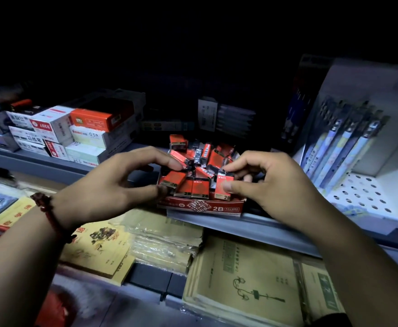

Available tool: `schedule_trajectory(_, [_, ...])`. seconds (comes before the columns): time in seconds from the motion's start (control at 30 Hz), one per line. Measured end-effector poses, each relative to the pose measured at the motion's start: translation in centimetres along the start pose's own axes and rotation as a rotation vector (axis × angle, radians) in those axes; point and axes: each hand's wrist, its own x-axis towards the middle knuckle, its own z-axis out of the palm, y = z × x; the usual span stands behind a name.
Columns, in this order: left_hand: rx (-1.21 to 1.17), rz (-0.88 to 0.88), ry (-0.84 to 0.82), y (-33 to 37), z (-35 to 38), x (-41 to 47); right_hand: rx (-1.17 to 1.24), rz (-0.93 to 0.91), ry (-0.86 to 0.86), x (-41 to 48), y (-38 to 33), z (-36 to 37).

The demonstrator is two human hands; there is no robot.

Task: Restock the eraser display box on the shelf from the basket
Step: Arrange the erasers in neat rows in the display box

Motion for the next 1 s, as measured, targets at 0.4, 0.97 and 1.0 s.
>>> schedule_trajectory(0.4, [-0.2,0.005,0.127,1.2,2.0,1.1,-0.262,0.028,-0.074,-0.4,-0.8,0.5])
schedule_trajectory(0.97, [-0.152,0.019,0.255,2.9,4.8,1.2,0.052,0.075,0.024,0.0,-1.2,1.3])
schedule_trajectory(1.0, [-0.153,0.033,0.269,3.0,5.1,1.3,0.118,0.071,0.044,-0.3,-1.0,1.3])
